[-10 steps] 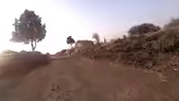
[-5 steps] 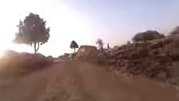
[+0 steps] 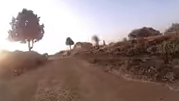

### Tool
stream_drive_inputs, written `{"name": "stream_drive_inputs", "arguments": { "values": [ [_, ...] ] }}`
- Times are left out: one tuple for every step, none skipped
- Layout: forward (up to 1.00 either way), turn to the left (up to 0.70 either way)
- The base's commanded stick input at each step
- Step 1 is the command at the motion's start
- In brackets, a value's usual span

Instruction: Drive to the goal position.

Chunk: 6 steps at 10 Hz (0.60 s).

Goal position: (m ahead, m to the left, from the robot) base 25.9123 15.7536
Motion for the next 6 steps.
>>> {"name": "stream_drive_inputs", "arguments": {
  "values": [
    [0.70,0.00],
    [0.70,0.00],
    [0.70,0.00],
    [0.70,0.00],
    [0.70,0.00],
    [0.70,0.03]
  ]
}}
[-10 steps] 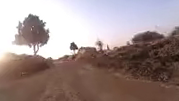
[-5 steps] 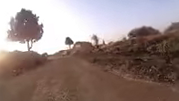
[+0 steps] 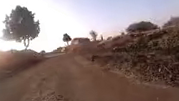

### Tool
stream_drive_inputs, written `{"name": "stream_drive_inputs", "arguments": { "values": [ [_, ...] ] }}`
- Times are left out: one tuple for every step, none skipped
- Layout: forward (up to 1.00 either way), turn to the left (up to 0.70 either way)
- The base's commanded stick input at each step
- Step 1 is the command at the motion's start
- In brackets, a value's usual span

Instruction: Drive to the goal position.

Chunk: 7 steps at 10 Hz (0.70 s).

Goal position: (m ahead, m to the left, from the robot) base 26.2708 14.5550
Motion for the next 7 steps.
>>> {"name": "stream_drive_inputs", "arguments": {
  "values": [
    [0.70,0.15],
    [0.70,0.35],
    [0.70,0.30],
    [0.70,0.10],
    [0.70,0.00],
    [0.70,0.01],
    [0.70,0.18]
  ]
}}
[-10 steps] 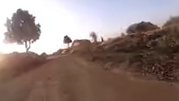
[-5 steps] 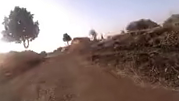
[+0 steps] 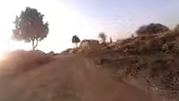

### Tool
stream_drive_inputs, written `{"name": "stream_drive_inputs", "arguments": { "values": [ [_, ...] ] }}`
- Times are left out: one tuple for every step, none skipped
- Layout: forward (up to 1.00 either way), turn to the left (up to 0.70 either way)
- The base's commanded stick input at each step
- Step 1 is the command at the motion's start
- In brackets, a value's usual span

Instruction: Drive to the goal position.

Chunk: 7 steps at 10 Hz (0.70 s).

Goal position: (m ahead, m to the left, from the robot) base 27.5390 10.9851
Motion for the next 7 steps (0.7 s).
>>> {"name": "stream_drive_inputs", "arguments": {
  "values": [
    [0.70,0.35],
    [0.70,0.35],
    [0.70,0.00],
    [0.70,0.00],
    [0.70,0.00],
    [0.70,0.00],
    [0.70,0.00]
  ]
}}
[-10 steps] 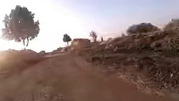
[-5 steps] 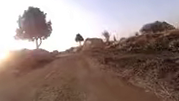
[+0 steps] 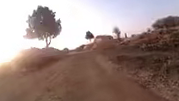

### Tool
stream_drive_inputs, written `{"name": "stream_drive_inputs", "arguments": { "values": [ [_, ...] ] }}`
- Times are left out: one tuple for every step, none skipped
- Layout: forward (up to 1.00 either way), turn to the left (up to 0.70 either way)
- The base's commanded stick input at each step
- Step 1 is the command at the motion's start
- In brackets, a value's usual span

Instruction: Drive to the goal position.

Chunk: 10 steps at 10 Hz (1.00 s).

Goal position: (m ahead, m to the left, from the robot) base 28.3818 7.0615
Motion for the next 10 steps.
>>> {"name": "stream_drive_inputs", "arguments": {
  "values": [
    [0.70,0.00],
    [0.70,0.00],
    [0.70,0.00],
    [0.70,0.00],
    [0.70,0.00],
    [0.70,0.00],
    [0.70,0.00],
    [0.70,0.00],
    [0.70,0.00],
    [0.70,0.00]
  ]
}}
